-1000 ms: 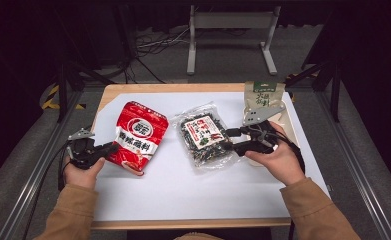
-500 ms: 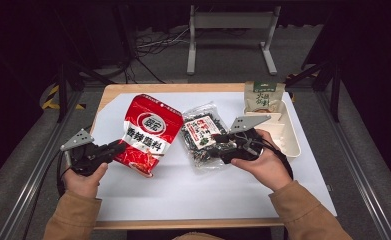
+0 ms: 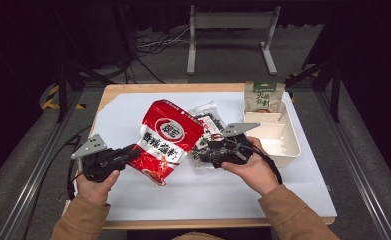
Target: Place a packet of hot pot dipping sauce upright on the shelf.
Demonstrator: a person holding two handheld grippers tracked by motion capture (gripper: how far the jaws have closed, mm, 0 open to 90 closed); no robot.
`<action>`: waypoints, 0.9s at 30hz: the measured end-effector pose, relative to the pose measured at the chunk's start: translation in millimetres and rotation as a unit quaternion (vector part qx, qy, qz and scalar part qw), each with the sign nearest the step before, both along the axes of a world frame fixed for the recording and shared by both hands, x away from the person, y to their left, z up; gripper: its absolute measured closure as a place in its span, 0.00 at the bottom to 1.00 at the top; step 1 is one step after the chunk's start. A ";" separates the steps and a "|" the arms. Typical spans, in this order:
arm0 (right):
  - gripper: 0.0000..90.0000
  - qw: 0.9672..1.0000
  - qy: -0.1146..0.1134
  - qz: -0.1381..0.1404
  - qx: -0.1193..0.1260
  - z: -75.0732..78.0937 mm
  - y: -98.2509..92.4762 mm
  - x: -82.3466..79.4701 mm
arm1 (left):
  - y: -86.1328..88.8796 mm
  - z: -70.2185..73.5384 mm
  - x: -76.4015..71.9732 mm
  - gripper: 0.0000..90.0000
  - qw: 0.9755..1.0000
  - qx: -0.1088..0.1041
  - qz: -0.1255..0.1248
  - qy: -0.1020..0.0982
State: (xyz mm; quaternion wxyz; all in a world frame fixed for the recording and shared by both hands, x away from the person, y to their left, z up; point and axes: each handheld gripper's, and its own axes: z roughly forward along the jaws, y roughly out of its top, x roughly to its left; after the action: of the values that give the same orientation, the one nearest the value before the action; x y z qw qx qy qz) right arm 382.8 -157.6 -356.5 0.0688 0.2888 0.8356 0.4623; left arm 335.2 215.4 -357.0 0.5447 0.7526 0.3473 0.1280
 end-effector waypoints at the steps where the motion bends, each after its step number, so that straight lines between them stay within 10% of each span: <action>1: 0.47 1.000 0.003 -0.001 0.004 -1.8 1.8 -0.3 | 0.0 0.0 0.0 0.87 1.000 0.000 0.000 0.000; 21: 0.48 0.993 0.034 0.036 0.105 -22.9 32.1 -4.3 | -9.3 0.1 -7.2 0.87 0.999 -0.014 -0.032 -0.009; 27: 0.76 0.992 0.021 0.043 0.115 -18.8 35.2 -7.3 | -11.0 -0.3 -8.4 0.87 0.999 -0.014 -0.034 -0.014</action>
State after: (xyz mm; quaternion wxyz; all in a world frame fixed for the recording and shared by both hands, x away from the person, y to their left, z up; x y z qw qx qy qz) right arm 375.5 -122.4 -375.3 -0.0026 0.2683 0.7898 0.5515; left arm 326.8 204.5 -357.2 0.5639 0.7543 0.3158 0.1154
